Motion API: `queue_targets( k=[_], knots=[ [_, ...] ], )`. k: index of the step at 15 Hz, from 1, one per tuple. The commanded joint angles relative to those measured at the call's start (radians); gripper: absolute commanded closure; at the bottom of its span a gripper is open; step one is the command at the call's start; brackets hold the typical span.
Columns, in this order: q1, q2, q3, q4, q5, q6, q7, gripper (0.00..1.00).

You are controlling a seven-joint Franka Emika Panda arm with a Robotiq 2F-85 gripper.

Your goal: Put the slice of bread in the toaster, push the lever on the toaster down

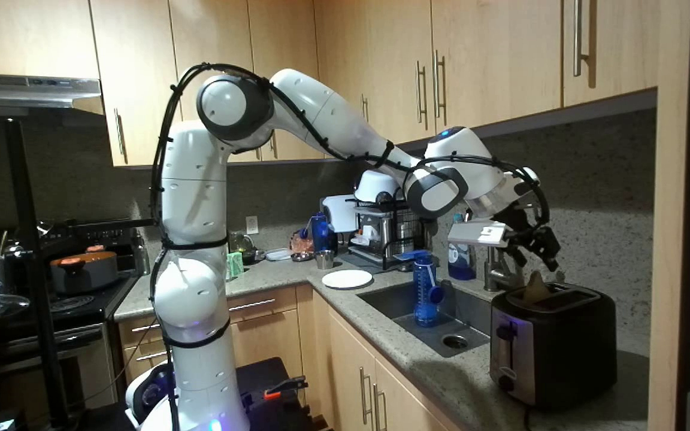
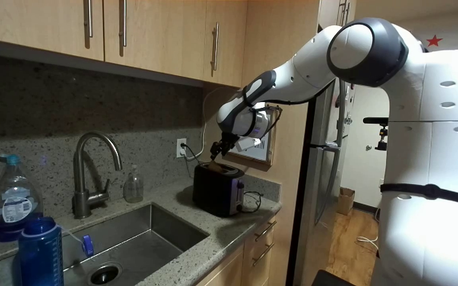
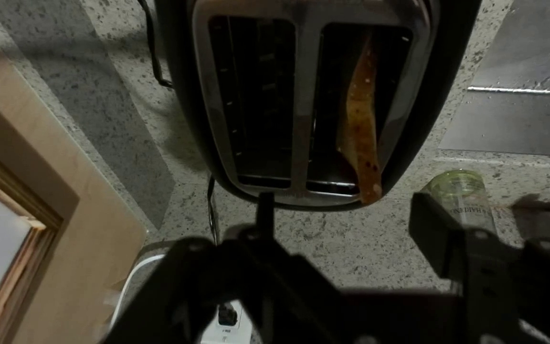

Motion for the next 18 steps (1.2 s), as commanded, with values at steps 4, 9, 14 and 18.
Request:
queue_targets(
  k=[4, 9, 14, 18],
  knots=[
    [0.005, -0.125, -0.027, -0.06, -0.108, -0.009, 0.073, 0.0],
    [-0.041, -0.218, 0.007, -0.138, -0.259, -0.028, 0.204, 0.0],
    [-0.073, -0.312, 0.048, -0.22, -0.451, -0.163, 0.399, 0.0],
    [-0.096, -0.419, 0.092, -0.306, -0.556, -0.286, 0.525, 0.0]
  ],
)
